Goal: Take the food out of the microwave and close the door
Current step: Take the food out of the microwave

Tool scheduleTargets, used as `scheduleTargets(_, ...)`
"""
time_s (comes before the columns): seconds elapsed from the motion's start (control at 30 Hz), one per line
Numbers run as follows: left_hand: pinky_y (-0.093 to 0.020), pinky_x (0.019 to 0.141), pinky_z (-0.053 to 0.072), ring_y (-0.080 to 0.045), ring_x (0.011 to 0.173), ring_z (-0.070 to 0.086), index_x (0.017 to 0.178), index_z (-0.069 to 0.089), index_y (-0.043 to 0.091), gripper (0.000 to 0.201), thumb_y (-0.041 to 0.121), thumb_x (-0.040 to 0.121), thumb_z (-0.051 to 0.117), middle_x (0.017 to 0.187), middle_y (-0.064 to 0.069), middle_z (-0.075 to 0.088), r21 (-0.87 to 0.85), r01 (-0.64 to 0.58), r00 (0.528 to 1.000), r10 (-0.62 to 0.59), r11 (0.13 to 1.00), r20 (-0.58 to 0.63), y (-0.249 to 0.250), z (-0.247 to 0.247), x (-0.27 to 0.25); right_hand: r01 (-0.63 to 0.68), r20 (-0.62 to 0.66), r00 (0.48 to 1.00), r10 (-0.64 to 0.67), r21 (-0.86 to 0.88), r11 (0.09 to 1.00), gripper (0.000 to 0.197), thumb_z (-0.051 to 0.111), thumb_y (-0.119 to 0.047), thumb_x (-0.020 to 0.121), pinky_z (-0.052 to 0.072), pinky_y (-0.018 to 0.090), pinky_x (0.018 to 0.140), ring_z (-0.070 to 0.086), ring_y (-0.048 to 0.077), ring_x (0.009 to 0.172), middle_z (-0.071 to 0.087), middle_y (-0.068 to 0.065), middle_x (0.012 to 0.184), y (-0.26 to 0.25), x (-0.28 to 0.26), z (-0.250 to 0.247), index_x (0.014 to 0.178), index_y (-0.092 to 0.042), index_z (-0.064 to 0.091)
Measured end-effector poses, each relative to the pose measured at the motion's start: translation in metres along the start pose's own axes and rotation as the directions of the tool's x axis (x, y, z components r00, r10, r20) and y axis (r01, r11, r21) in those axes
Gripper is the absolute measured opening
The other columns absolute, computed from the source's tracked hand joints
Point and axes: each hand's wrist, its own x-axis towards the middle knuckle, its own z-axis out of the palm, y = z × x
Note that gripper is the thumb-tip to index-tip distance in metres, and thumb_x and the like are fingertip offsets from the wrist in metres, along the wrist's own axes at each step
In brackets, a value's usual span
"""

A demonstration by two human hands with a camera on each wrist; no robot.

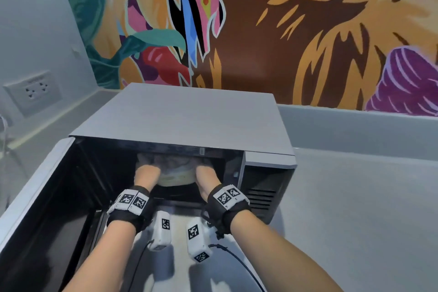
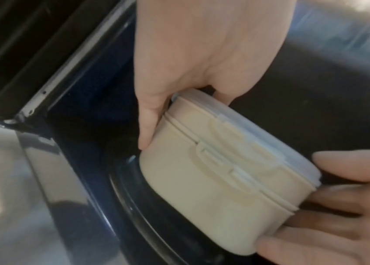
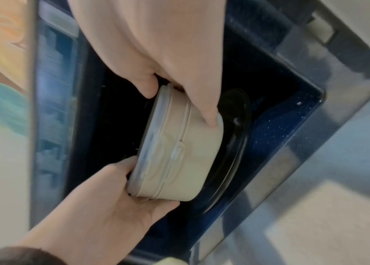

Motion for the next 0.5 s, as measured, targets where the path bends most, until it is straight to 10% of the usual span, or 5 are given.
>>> scheduleTargets(0.1, -0.045, 0.109, 0.033, -0.046, 0.128, 0.04, 0.137, 0.034, -0.009, 0.051, 0.021, 0.095, 0.04, 0.14, -0.033, 0.039, -0.279, -0.023, 0.987, -0.023, 0.96, -0.162, -0.006, -0.004, -0.027, 0.064, 0.015, 0.998, -0.068, 0.179, 0.982, 0.024, 0.037, -0.025, 0.093, 0.043, 0.029, 0.081, 0.046, 0.018, 0.088, 0.047, 0.006, 0.1, 0.006, -0.016, 0.005, 0.111, -0.01, 0.045)
scheduleTargets(0.2, -0.047, 0.114, 0.026, -0.043, 0.136, 0.03, 0.15, 0.012, 0.007, 0.066, 0.031, 0.096, 0.039, 0.151, -0.028, 0.023, -0.327, -0.041, 0.986, -0.015, 0.944, -0.165, -0.022, 0.006, -0.077, 0.105, 0.088, 0.988, -0.128, 0.229, 0.968, 0.049, 0.039, -0.035, 0.091, 0.051, 0.025, 0.068, 0.052, 0.024, 0.107, 0.047, 0.006, 0.131, 0.04, -0.044, -0.01, 0.136, -0.018, 0.028)
scheduleTargets(0.5, -0.048, 0.11, 0.036, -0.041, 0.128, 0.043, 0.15, 0.004, 0.023, 0.066, 0.028, 0.095, 0.038, 0.152, -0.022, 0.027, -0.295, -0.05, 0.991, 0.085, 0.954, 0.107, -0.069, 0.104, -0.212, 0.102, 0.026, 0.993, -0.112, 0.242, 0.965, 0.036, 0.035, -0.02, 0.097, 0.049, 0.033, 0.094, 0.052, 0.016, 0.116, 0.052, 0.002, 0.132, 0.172, -0.161, -0.104, 0.132, -0.03, 0.036)
